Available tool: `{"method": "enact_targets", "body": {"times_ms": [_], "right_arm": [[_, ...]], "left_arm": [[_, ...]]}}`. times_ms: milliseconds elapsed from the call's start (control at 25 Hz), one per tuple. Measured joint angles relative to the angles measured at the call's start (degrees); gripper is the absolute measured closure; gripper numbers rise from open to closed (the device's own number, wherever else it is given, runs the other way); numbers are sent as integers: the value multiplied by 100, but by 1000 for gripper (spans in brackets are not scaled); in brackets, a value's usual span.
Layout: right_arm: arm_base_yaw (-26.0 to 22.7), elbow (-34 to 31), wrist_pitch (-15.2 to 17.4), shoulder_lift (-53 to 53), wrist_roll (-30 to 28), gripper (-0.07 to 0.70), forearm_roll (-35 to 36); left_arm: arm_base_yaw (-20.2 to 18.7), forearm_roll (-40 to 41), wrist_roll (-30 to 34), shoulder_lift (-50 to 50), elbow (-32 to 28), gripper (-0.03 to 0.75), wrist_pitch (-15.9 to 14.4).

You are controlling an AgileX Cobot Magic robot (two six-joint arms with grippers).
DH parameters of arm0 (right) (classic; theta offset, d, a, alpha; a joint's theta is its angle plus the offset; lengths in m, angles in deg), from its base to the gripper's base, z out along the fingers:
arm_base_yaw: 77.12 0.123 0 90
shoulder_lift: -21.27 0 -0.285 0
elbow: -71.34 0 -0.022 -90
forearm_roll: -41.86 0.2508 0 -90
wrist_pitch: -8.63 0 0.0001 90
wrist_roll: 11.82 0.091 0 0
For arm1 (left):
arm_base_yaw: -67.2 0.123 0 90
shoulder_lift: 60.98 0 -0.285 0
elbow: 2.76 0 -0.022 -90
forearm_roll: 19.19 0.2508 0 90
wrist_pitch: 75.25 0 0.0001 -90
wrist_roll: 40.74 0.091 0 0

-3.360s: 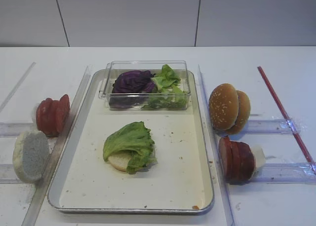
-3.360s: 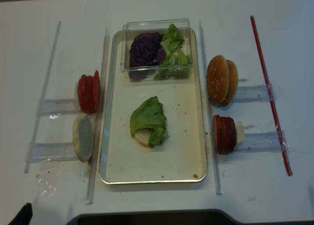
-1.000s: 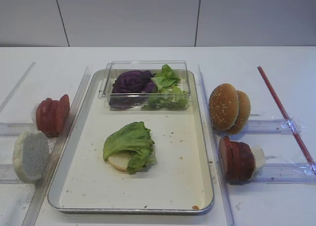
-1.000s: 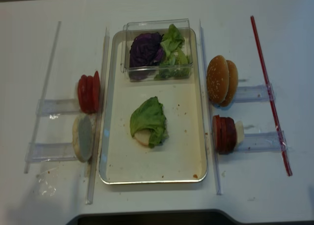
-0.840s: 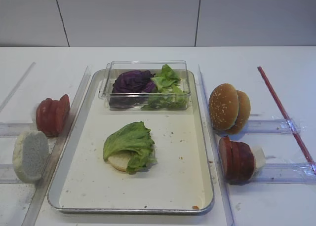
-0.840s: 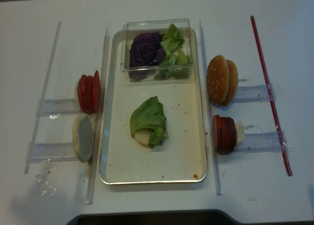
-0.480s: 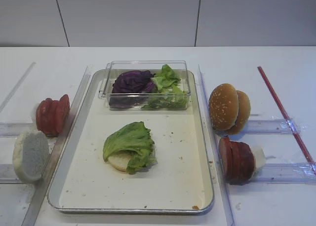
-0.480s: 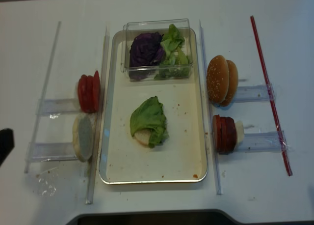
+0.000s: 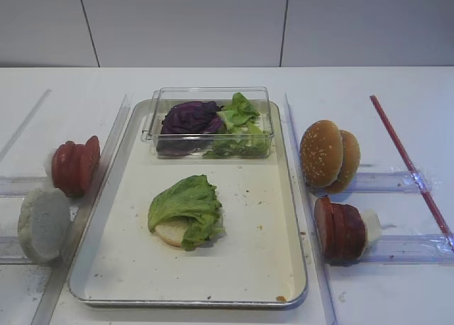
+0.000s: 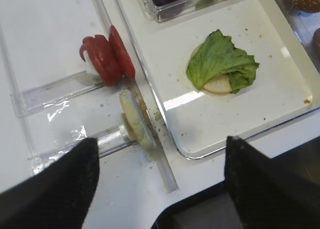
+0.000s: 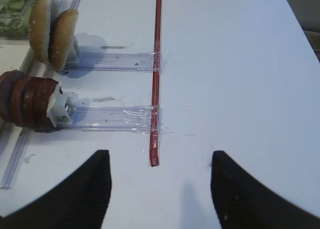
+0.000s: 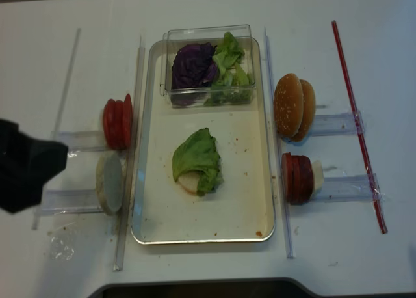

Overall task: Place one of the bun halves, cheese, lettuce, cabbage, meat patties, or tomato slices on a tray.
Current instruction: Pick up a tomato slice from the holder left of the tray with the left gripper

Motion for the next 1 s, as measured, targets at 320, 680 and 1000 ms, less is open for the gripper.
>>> {"method": "enact_targets", "body": {"times_ms": [320,680,1000], "right_arm": [[0,0,0,0,0,177,0],[0,0,0,0,0,177,0],[0,0,0,0,0,178,0]], "left_arm": [[0,-98,-57,-957,217,234,10],[0,-98,-70,-1782,217,234,160],[0,-98,-73,-2465,524,234,287]]}}
